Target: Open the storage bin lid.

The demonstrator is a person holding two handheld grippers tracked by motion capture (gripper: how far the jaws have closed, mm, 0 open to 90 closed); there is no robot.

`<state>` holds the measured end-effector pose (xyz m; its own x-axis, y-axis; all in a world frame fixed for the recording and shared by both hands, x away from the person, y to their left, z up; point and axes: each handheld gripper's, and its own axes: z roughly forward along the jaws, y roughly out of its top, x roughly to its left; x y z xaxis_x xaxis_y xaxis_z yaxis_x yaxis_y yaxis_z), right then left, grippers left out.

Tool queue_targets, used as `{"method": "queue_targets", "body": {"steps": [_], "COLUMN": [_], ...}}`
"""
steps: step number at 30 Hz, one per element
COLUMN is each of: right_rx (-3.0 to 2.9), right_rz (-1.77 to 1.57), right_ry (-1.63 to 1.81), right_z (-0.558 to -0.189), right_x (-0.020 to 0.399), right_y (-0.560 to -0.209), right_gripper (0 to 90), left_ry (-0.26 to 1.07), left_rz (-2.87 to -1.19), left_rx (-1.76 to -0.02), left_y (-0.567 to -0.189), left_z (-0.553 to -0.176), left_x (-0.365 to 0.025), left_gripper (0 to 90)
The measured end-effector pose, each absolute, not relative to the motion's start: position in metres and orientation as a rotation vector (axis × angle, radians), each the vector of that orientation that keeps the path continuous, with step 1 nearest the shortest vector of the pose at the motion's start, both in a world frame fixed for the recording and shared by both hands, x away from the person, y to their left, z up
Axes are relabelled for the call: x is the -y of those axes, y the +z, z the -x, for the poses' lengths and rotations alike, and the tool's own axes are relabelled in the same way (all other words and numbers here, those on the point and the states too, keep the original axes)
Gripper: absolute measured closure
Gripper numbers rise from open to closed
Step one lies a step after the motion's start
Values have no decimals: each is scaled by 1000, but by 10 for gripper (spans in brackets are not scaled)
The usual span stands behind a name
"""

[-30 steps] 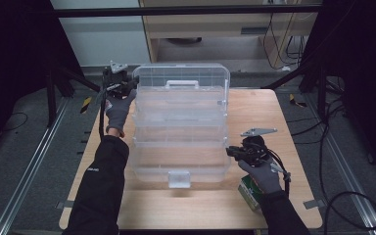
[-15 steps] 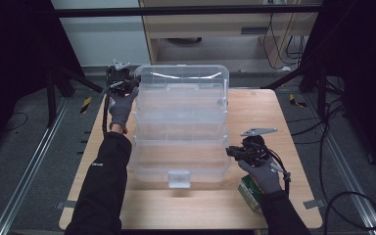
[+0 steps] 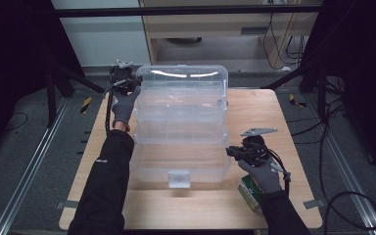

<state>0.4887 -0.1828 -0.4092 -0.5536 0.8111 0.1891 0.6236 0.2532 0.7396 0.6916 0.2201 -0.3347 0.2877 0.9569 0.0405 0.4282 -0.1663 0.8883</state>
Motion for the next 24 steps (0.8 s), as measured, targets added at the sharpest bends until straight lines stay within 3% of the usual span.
{"method": "queue_targets", "body": {"steps": [14, 16, 24], "right_rx": [-2294, -2294, -2301], "right_rz": [-1340, -1341, -1337], "right_ry": [1184, 1183, 1198], "right_z": [-489, -489, -488], "right_x": [183, 183, 181], "right_y": [-409, -409, -409], "right_gripper": [796, 796, 795], "left_ry": [777, 756, 824], "left_rz": [-1753, -1732, -1754], "left_rx": [-1268, -1245, -1281], "left_y": [-338, -334, -325], "left_z": [-699, -698, -687], "left_x": [-224, -225, -234], "left_gripper": [734, 793, 673]}}
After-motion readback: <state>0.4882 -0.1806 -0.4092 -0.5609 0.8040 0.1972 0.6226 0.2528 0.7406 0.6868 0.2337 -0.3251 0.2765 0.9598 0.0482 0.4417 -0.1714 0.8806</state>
